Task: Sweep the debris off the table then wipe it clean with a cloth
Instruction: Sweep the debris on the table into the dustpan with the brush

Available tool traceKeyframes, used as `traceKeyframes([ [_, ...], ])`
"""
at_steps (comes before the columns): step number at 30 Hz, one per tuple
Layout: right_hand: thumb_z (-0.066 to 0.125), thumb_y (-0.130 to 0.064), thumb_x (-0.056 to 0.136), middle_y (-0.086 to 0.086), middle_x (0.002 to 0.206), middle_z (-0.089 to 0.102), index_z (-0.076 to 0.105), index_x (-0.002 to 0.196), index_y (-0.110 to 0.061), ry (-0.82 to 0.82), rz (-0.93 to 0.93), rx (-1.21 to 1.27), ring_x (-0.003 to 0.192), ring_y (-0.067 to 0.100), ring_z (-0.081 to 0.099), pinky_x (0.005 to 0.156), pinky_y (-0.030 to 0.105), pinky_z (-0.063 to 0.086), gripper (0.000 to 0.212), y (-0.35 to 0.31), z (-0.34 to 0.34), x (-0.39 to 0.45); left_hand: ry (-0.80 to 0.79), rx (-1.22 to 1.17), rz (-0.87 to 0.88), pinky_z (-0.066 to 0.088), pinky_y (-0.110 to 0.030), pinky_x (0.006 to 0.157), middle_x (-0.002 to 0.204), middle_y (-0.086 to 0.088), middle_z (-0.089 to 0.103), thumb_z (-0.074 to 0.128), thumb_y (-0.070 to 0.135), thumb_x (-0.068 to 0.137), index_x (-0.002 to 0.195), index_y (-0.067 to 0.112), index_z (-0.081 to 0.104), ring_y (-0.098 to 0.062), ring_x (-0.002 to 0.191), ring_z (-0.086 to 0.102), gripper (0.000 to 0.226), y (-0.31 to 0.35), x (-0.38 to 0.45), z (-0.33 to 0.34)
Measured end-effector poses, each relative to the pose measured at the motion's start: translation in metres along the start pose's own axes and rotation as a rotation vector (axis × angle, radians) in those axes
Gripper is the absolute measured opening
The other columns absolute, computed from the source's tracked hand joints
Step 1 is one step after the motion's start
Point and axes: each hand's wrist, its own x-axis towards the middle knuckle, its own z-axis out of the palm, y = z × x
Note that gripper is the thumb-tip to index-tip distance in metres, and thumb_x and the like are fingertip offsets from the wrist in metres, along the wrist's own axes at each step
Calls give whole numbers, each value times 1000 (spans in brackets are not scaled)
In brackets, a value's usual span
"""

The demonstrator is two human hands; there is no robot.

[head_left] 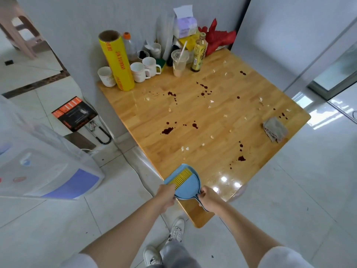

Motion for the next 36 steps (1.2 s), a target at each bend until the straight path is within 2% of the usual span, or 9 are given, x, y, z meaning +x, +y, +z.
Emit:
traceKeyframes([
  [3,45,-27,105,4,95,68,52,110,-19,-2,-44,116,84,14,68,69,30,57,12,-29,-7,-24,-41,-90,50,52,-33,76,101,-7,63,55,24,96,123,11,54,-21,86,64,30,8,-24,-20],
  [8,47,-24,105,-3,81,58,49,96,-22,137,-241,226,68,9,55,55,22,40,10,-112,-26,-53,-281,-277,119,52,-37,87,112,-10,71,61,39,96,118,10,63,-23,98,66,37,32,-63,-54],
  [11,45,-16,105,-6,77,56,45,83,-25,169,-385,207,68,5,53,53,19,38,24,-175,-36,-77,-352,-381,258,50,-37,83,106,-9,66,53,35,101,120,10,61,-23,90,61,33,58,-88,-69],
  [14,49,-8,98,0,64,58,53,71,-16,179,-478,91,59,13,56,54,38,49,28,-224,-38,-96,-329,-461,384,53,-40,85,111,-11,61,49,26,103,130,11,59,-24,91,58,32,78,-103,-91],
  [16,51,-4,89,1,53,48,44,59,-16,219,-531,-23,50,15,45,50,36,40,33,-243,-39,-100,-361,-492,430,52,-40,86,113,-11,58,46,23,104,129,16,61,-23,89,53,30,87,-109,-102],
  [22,54,-18,90,-7,70,50,43,75,-22,314,-591,-230,64,13,48,52,25,34,20,-270,-52,-99,-328,-504,527,52,-36,67,107,-11,65,39,8,105,128,12,59,-22,82,62,31,118,-111,-120],
  [26,61,-23,92,-3,56,43,41,60,-16,262,-613,-183,51,13,40,51,27,31,39,-286,-67,-75,-347,-556,464,40,-31,53,80,-9,50,40,1,94,106,12,53,-20,61,44,21,145,-88,-129],
  [31,68,-31,90,1,65,58,60,77,-5,242,-643,-220,56,13,51,49,22,34,30,-310,-87,-30,-262,-611,421,40,-34,51,73,-7,41,42,4,74,80,15,43,-21,59,39,12,185,-51,-134],
  [36,62,-26,94,6,86,66,59,94,-10,234,-598,-274,77,21,61,65,33,48,16,-340,-99,15,-256,-602,404,39,-35,57,73,-9,45,40,10,77,84,14,46,-22,60,41,10,221,-24,-146],
])
